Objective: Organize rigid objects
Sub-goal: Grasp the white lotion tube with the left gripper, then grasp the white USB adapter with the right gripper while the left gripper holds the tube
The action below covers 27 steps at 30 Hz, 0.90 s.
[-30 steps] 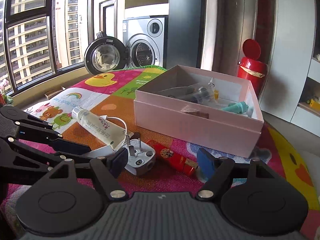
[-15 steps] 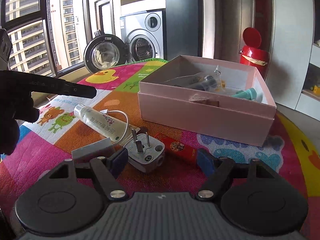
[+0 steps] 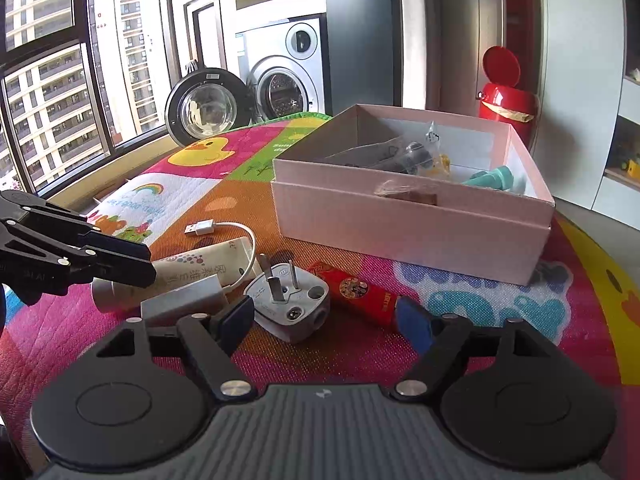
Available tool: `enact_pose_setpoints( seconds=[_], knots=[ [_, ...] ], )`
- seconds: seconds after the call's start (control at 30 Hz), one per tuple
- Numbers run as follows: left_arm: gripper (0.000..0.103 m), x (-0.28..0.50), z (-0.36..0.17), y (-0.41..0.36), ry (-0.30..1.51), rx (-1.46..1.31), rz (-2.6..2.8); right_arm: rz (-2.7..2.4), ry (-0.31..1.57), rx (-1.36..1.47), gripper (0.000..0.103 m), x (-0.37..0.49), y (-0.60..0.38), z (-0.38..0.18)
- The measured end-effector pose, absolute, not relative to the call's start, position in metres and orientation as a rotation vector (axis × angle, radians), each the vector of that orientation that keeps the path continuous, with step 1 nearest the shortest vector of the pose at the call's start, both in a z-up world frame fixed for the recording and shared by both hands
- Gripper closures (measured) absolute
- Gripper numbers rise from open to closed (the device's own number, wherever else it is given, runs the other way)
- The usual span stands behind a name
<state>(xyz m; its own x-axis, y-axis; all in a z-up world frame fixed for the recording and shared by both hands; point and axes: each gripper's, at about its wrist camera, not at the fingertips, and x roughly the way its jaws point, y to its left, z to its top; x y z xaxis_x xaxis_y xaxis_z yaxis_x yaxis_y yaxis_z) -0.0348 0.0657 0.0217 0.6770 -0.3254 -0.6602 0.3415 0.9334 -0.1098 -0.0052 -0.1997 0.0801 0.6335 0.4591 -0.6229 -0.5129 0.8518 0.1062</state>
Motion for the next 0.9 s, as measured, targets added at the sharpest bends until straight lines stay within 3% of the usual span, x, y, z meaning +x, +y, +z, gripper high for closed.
enact_pose_setpoints(
  seconds=[0.2, 0.43, 0.73, 0.9],
  knots=[
    [0.064, -0.016, 0.016, 0.047, 0.786, 0.075, -0.383, 0.549, 0.682, -0.094, 0.024, -0.006, -0.198, 0.081],
    [0.072, -0.010, 0.011, 0.048, 0.811, 0.068, -0.338, 0.550, 0.687, -0.090, 0.023, -0.006, -0.198, 0.079],
    [0.073, -0.039, 0.006, 0.096, 0.727, -0.175, -0.106, 0.545, 0.681, -0.089, 0.023, -0.007, -0.198, 0.079],
    [0.072, -0.060, -0.004, 0.086, 0.624, -0.136, -0.081, 0.523, 0.646, -0.105, 0.023, -0.015, -0.197, 0.082]
  ],
)
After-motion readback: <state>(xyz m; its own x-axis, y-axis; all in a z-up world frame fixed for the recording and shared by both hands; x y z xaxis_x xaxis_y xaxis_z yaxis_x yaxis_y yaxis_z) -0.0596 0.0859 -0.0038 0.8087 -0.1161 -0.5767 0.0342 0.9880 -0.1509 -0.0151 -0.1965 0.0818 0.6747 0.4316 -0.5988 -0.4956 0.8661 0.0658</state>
